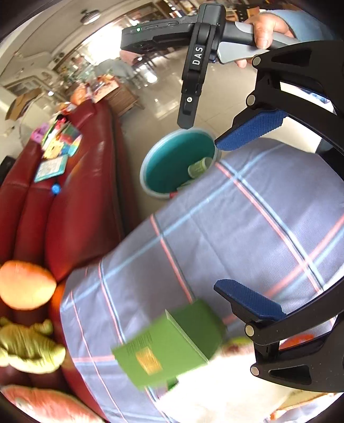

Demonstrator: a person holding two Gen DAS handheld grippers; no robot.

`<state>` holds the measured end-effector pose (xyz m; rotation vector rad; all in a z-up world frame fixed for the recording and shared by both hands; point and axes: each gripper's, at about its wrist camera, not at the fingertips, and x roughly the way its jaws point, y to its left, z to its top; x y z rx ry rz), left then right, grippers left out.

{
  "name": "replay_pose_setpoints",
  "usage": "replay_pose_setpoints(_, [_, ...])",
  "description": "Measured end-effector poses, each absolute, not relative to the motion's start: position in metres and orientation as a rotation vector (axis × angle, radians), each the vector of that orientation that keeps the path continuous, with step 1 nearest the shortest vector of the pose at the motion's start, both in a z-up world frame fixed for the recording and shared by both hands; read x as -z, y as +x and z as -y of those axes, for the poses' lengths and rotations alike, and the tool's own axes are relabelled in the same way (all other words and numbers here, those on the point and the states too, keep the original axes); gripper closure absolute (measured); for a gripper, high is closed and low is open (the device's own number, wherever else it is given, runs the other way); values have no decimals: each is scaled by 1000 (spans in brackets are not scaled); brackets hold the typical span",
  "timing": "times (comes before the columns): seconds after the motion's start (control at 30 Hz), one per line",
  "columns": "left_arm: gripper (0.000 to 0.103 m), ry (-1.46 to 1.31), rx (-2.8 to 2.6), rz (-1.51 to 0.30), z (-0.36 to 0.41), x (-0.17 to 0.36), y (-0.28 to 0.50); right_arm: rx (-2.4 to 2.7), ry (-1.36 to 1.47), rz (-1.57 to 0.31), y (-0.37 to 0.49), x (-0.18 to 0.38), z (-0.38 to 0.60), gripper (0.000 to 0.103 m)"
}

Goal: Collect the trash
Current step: 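Move both tools back to the table toward the soda can and green box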

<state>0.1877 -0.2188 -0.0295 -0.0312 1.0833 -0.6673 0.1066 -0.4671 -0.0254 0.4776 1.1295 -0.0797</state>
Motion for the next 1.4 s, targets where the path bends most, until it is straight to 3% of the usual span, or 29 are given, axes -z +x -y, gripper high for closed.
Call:
replay_pose_setpoints(0.63, [5,-192,369,-1053,13,27,218,-151,201,-1195,198,-7,277,22])
replay_pose_setpoints(0.97, [5,-273,229,-1079,-56,39,243,-192,59,-1254,255,12,210,22])
replay_pose_setpoints(1.17, [5,-230,229,-1078,-54,42,244,-189,65,-1283,266,30,208,22])
replay_pose_setpoints(1.2, [5,-223,234,-1081,-51,43,244,-188,70,-1289,265,33,209,23])
replay_pose_setpoints(1.27, [5,-217,245,-1091,-44,47,244,-194,70,-1286,264,38,210,39])
replay_pose_setpoints(1.4, [5,-172,212,-1079,-44,48,248,-209,78,-1241,257,26,216,41])
